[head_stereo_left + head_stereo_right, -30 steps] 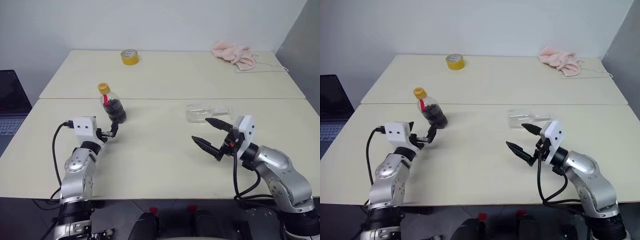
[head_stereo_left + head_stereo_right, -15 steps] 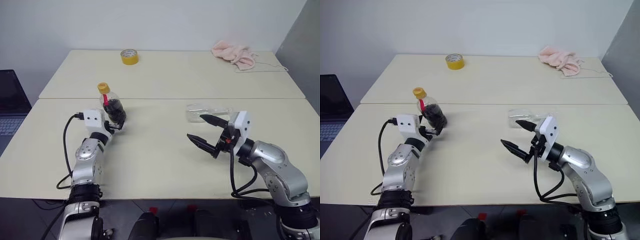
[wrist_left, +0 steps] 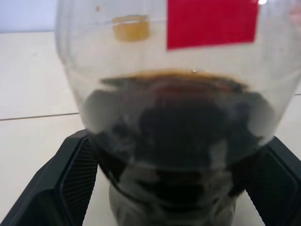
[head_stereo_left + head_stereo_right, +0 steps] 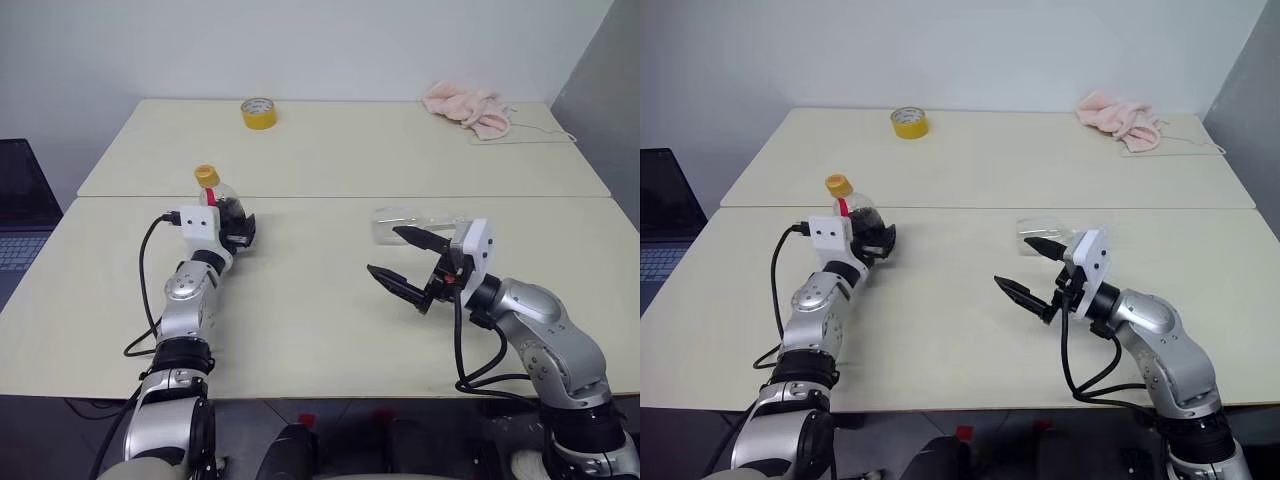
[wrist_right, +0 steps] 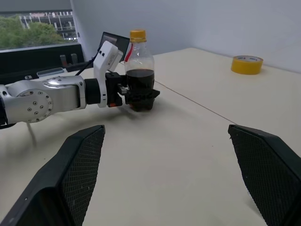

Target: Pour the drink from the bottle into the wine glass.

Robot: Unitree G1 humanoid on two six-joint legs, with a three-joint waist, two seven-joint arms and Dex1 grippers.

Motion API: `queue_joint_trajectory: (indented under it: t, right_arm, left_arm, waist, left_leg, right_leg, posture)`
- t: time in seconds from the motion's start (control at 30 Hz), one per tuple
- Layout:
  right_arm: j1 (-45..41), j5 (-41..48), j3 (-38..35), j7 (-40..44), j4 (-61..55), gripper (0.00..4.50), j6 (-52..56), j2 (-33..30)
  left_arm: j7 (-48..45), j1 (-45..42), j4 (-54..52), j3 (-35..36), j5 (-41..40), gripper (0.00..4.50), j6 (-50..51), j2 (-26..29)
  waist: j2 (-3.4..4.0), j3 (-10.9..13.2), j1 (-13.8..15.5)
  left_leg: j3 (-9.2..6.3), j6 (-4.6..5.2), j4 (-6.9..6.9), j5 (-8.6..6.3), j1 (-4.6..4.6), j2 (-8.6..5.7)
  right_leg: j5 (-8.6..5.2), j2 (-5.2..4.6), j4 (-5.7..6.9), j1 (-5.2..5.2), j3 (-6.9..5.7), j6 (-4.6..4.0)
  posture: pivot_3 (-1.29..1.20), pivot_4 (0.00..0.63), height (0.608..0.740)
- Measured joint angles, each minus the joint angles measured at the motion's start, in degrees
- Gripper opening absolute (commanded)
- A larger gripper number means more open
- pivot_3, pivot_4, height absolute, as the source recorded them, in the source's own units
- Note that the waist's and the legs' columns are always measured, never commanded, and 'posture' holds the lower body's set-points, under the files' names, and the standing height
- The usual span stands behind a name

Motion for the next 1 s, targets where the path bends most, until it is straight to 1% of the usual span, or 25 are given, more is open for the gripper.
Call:
queue_joint_trajectory:
  t: [0.1,0.13,0.17,0.27,0.33,0.4,0.5,0.63,0.73,0.87,1.0]
  right_arm:
    - [0.01,-0.12,0.44,0.03,0.35,4.5,-0.14,0.33]
    - [0.01,-0.2,0.44,0.03,0.58,4.5,-0.38,0.38]
    - [0.01,-0.29,0.44,0.02,0.75,4.5,-0.64,0.38]
    - [0.01,-0.77,0.45,0.02,0.88,4.5,-1.22,0.43]
    - [0.01,-0.89,0.46,0.01,0.93,4.5,-1.28,0.47]
    - [-0.01,-1.34,0.46,-0.02,0.96,4.5,-1.3,0.63]
    - [-0.2,-1.65,0.47,-0.17,0.96,4.5,-1.3,0.96]
    - [-1.23,-1.74,0.44,-0.73,0.93,4.5,-1.13,1.08]
    - [-2.43,-1.22,0.31,-1.81,0.29,4.5,0.58,1.11]
    - [-4.98,1.03,-0.43,-4.02,-2.28,4.5,4.63,1.12]
    - [-8.41,2.4,-0.31,-7.65,-3.62,4.5,9.51,2.61]
  left_arm:
    - [-0.26,-0.6,0.73,-0.29,-0.05,4.44,-0.26,0.0]
    - [-0.38,-0.6,0.89,-0.3,-0.08,4.04,-0.47,0.0]
    - [-0.52,-0.6,1.03,-0.27,-0.14,3.87,-0.66,0.0]
    - [-1.25,-0.59,1.17,-0.3,-0.25,2.96,-0.83,0.0]
    - [-1.28,-0.59,1.18,-0.33,-0.25,2.52,-0.84,-0.01]
    - [-1.26,-0.54,1.14,-0.32,-0.28,2.21,-0.84,-0.02]
    - [-1.04,0.81,-1.23,-0.33,-0.32,2.06,0.11,-0.15]
    - [0.08,4.3,-8.65,-0.67,-0.33,2.05,4.21,-1.21]
    - [0.86,8.02,-17.58,-1.88,-0.25,2.05,9.6,-1.44]
    - [2.08,13.74,-32.81,-3.85,-0.48,2.05,17.33,-2.51]
    - [3.07,18.29,-42.68,-4.56,-2.65,2.05,23.71,-5.01]
  waist:
    - [0.0,0.0,-0.04]
    - [0.0,0.0,-0.04]
    - [0.0,0.0,-0.02]
    - [0.0,0.0,0.01]
    - [0.0,0.0,-0.01]
    - [0.0,0.0,-0.01]
    - [0.0,0.0,-0.06]
    - [0.0,0.0,-0.07]
    - [0.0,0.0,-0.09]
    - [0.0,0.0,-0.06]
    - [0.0,0.0,-0.05]
  left_leg:
    - [0.0,0.0,0.0,0.0,0.0,0.0]
    - [-0.01,0.0,0.0,0.0,0.0,0.0]
    - [-0.01,0.0,0.0,0.0,0.0,0.0]
    - [-0.02,0.0,0.01,0.0,-0.01,-0.01]
    - [-0.02,0.0,0.01,0.0,-0.01,-0.01]
    - [-0.02,0.0,0.01,0.0,-0.01,-0.01]
    - [-0.02,0.0,0.01,0.0,-0.01,-0.01]
    - [-0.03,0.0,0.01,0.0,-0.04,0.01]
    - [-0.03,0.0,0.02,0.0,-0.12,0.01]
    - [-0.04,-0.01,0.06,0.01,-0.26,0.02]
    - [-0.04,-0.01,0.06,0.01,-0.26,0.04]
  right_leg:
    - [0.0,0.0,0.0,0.0,0.0,0.0]
    - [0.0,0.0,0.0,0.0,0.0,0.0]
    - [0.0,0.0,0.0,0.0,0.0,0.0]
    - [0.0,-0.01,0.0,0.0,-0.01,0.0]
    - [0.0,-0.01,0.0,-0.01,-0.01,0.0]
    - [0.0,-0.01,0.01,-0.01,-0.01,0.0]
    - [0.0,-0.01,0.01,-0.02,0.01,0.0]
    - [0.0,-0.01,0.01,-0.04,0.01,0.0]
    - [0.0,-0.01,0.01,-0.11,0.02,0.0]
    - [0.0,-0.01,0.01,-0.24,0.03,-0.01]
    - [0.0,-0.01,0.03,-0.24,0.02,-0.01]
  posture:
    - [0.0,0.15,0.74]
    - [0.0,0.15,0.74]
    - [0.0,0.15,0.74]
    - [0.0,0.15,0.74]
    - [0.0,0.15,0.74]
    - [0.0,0.15,0.74]
    - [0.0,0.15,0.74]
    - [0.0,0.15,0.74]
    - [0.0,0.15,0.74]
    - [0.0,0.15,0.74]
    - [0.0,0.15,0.74]
